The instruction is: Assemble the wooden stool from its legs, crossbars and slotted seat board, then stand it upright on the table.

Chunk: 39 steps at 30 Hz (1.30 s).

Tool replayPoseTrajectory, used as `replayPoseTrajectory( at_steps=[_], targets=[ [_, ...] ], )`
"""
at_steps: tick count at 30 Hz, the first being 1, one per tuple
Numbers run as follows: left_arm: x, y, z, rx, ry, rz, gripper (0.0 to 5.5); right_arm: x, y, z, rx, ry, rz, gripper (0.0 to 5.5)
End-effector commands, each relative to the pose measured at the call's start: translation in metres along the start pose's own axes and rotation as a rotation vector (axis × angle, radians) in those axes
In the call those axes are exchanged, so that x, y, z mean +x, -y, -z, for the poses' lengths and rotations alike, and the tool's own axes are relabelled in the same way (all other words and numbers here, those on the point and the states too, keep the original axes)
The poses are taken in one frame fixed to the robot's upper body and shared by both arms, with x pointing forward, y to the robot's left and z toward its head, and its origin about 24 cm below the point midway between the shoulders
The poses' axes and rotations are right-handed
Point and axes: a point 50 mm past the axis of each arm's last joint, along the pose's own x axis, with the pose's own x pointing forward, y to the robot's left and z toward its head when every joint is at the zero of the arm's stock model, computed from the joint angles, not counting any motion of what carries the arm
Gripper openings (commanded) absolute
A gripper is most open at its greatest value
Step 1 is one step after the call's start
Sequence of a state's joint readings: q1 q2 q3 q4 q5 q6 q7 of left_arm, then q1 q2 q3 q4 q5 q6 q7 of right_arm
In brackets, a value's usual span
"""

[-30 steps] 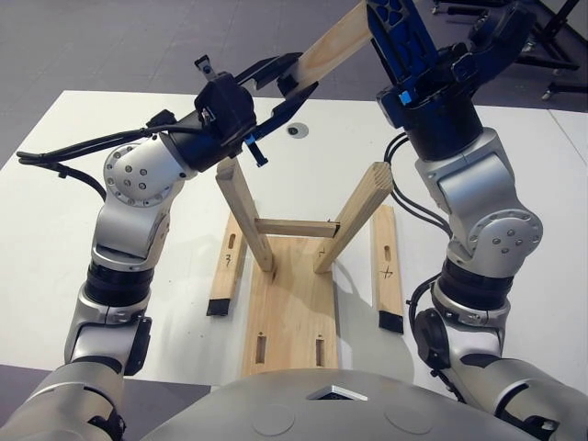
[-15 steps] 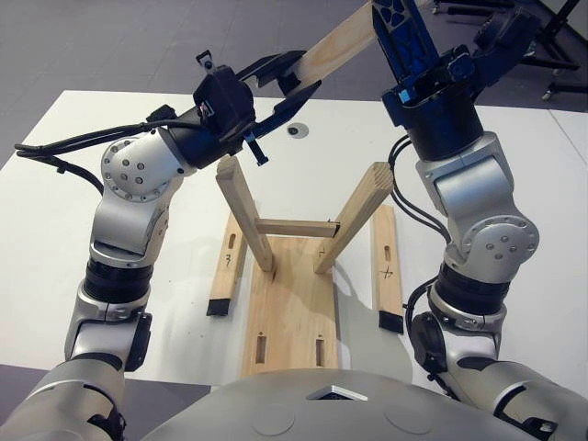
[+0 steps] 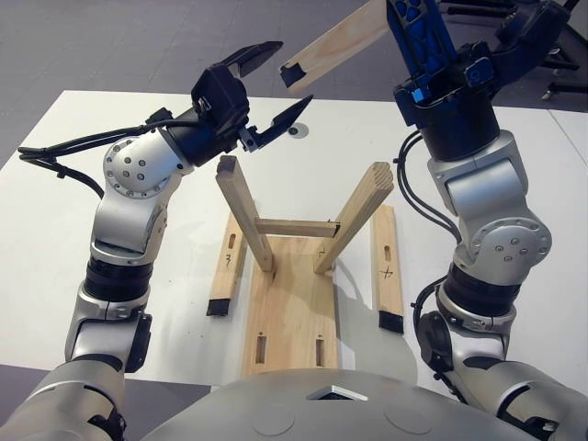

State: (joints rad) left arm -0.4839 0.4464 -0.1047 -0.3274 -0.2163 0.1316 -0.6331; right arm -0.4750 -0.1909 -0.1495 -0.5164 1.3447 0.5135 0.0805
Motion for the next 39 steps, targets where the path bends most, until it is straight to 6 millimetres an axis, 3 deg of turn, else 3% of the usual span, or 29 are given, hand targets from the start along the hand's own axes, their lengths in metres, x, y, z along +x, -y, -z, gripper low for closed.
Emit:
replayPoseTrajectory(
  at_steps=[1,8,10,12,14,17,22,26,33,39],
  targets=[
    [-0.003,-0.001,-0.001,0.009,-0.013,-0.014,4.04,0.007,0.000,-0.005,-0.027,0.018,-0.012,0.39],
    [-0.006,-0.003,-0.002,0.012,-0.022,-0.028,5.00,0.011,0.003,-0.010,-0.069,0.037,0.001,0.39],
    [-0.007,-0.005,-0.001,0.034,-0.034,-0.050,5.30,0.008,0.008,-0.019,-0.139,0.043,0.039,0.39],
    [-0.010,-0.010,-0.002,0.101,-0.044,-0.113,5.38,-0.011,0.023,-0.040,-0.390,-0.032,0.141,0.39],
    [-0.015,-0.018,-0.002,0.151,-0.068,-0.187,5.38,-0.034,0.034,-0.060,-0.533,-0.087,0.254,0.39],
    [-0.028,-0.031,-0.003,0.196,-0.107,-0.331,5.38,-0.058,0.042,-0.066,-0.598,-0.143,0.394,0.39],
    [-0.053,-0.057,-0.015,0.198,-0.140,-0.586,5.38,-0.095,0.041,-0.024,-0.593,-0.271,0.634,0.39],
    [-0.067,-0.059,-0.018,0.185,-0.173,-0.704,5.38,-0.131,0.024,0.010,-0.604,-0.429,0.805,0.39],
    [-0.071,-0.052,-0.018,0.157,-0.196,-0.755,5.38,-0.183,0.006,0.029,-0.609,-0.635,0.961,0.39],
    [-0.064,-0.054,-0.022,0.165,-0.163,-0.720,5.38,-0.194,0.011,0.041,-0.581,-0.606,1.024,0.39]
  ],
)
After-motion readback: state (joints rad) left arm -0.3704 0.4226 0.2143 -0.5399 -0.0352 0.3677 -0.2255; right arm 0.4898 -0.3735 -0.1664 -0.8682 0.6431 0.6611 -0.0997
